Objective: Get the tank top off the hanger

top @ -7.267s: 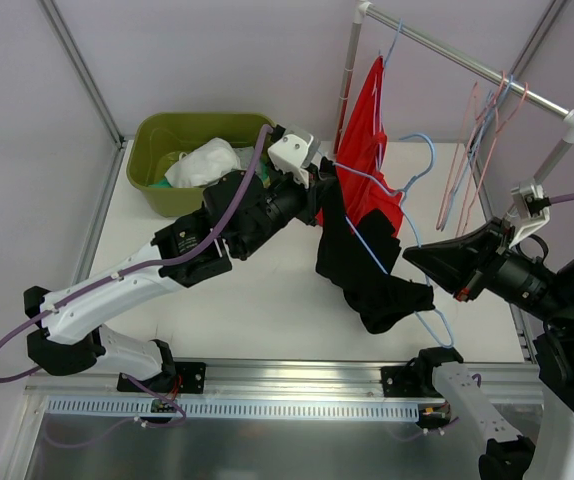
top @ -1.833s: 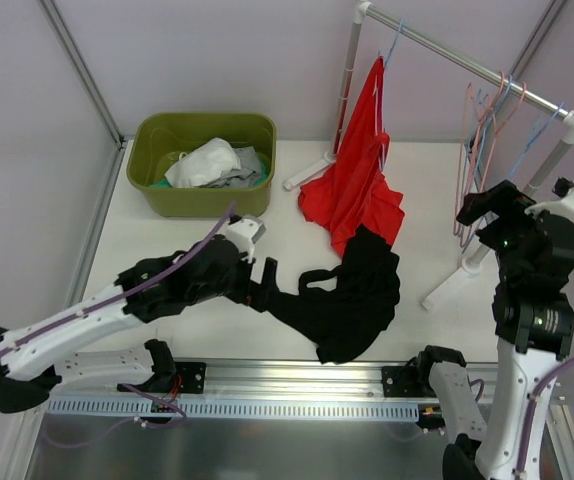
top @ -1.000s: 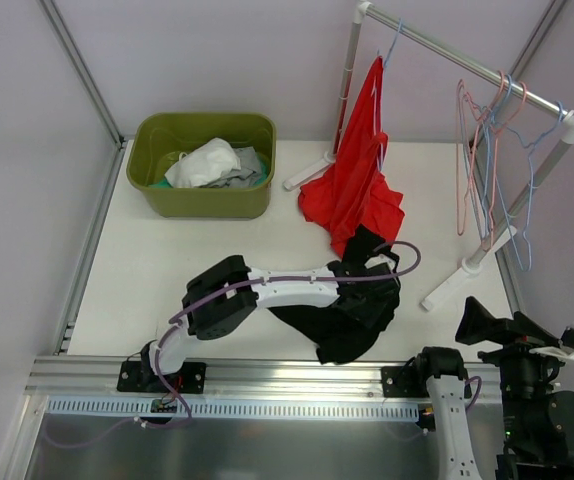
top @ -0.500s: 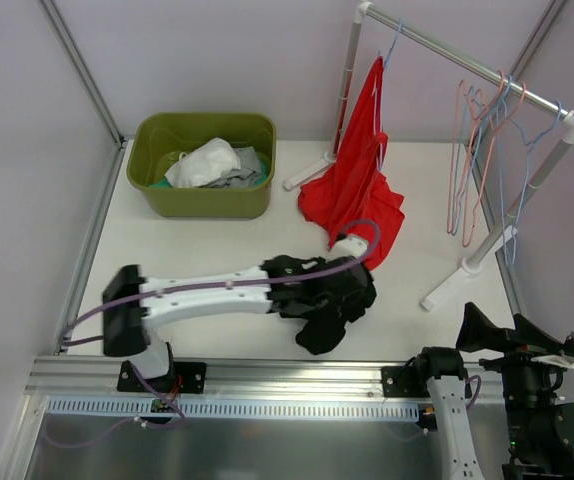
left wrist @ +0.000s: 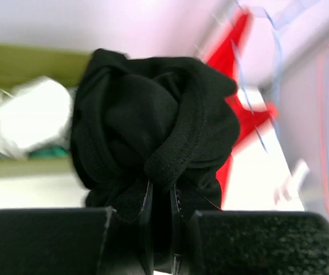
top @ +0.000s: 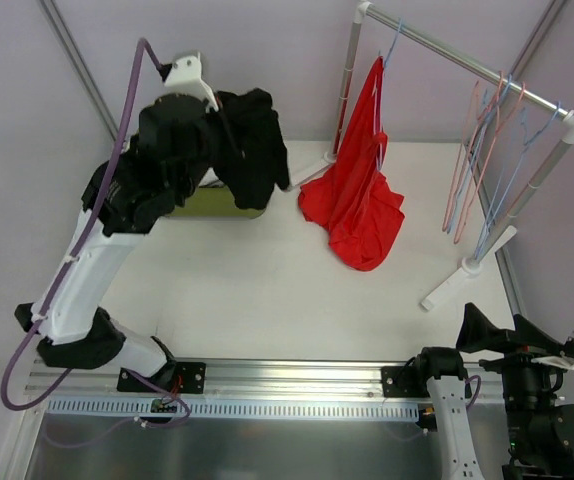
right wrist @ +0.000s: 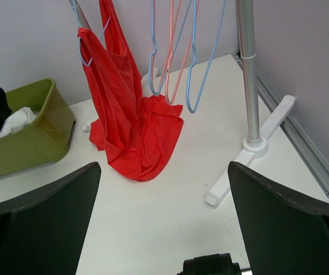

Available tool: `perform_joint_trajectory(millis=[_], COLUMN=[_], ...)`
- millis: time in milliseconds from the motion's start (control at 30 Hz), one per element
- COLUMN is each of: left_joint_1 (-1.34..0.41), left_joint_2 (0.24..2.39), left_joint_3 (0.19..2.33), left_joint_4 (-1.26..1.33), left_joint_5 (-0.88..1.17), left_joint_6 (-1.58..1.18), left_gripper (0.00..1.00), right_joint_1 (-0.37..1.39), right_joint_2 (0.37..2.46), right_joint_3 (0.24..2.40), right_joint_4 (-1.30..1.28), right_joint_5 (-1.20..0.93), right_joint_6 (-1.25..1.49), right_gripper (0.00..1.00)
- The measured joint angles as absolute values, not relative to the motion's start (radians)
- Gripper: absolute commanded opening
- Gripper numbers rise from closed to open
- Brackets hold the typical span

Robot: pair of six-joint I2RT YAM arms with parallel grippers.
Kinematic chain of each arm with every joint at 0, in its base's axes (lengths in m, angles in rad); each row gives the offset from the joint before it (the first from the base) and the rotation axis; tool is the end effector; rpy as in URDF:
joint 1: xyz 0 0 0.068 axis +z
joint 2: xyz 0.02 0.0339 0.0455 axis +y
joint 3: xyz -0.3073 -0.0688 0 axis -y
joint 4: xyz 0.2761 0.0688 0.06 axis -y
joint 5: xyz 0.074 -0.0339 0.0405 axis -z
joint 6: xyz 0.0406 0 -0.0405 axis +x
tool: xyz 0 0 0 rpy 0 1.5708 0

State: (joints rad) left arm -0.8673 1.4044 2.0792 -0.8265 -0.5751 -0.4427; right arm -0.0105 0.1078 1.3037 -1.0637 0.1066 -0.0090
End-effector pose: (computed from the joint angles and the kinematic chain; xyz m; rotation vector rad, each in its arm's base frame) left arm 0.1812 -0.1794 0.6196 -0.0627 1.7202 -0.4815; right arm -0.1269 -0.0030 0.4405 0.0886 1.4373 -0.0927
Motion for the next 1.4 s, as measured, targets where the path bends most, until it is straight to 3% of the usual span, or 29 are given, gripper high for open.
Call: perform_joint_trajectory(millis=[233,367,400,433,467,500,767,933,1100,1200,1400], left_joint_1=[-0.450,-0.301,-0.268,-0.243,-0.209,-0.183,-0.079,-0.093,-0.141,-0.224,-0.290], left_joint_2=[1.655,1.777,1.805,1.822,1.848,1.867,1.861,1.619,1.172,0.936,0.802], left_joint_3=[2.329,2.403,2.404,2.404,2.402,2.395,2.301,2.214,1.906,1.650,1.225], left_joint_4=[-0.860,-0.865,-0.864,-0.866,-0.867,-0.865,-0.878,-0.865,-0.818,-0.793,-0.825], left_joint_5=[-0.407,-0.346,-0.336,-0.324,-0.311,-0.296,-0.190,-0.062,0.105,0.141,0.141], left_joint_6=[-0.408,-0.402,-0.402,-0.403,-0.400,-0.403,-0.411,-0.416,-0.432,-0.434,-0.423], left_gripper=[0.00,0.00,0.06,0.59,0.94,0.99,0.99,0.99,0.99,0.99,0.99], right_joint_1=[0.007,0.010,0.010,0.010,0.010,0.010,0.012,0.012,0.012,0.012,0.094], right_joint_2=[0.107,0.107,0.107,0.107,0.107,0.107,0.142,0.311,0.588,0.770,1.095], right_joint_3=[1.303,1.300,1.296,1.291,1.287,1.282,1.277,1.301,1.390,1.485,1.686], right_joint_4=[-1.064,-1.063,-1.063,-1.063,-1.063,-1.063,-1.032,-0.852,-0.698,-0.638,-0.602], right_joint_5=[0.096,0.084,0.081,0.076,0.067,0.059,-0.138,-0.411,-0.542,-0.546,-0.458], right_joint_6=[-0.012,-0.017,-0.017,-0.019,-0.019,-0.019,-0.004,0.114,0.194,0.201,0.162], right_gripper=[0.99,0.99,0.99,0.99,1.00,0.99,1.00,0.99,0.98,0.86,0.77])
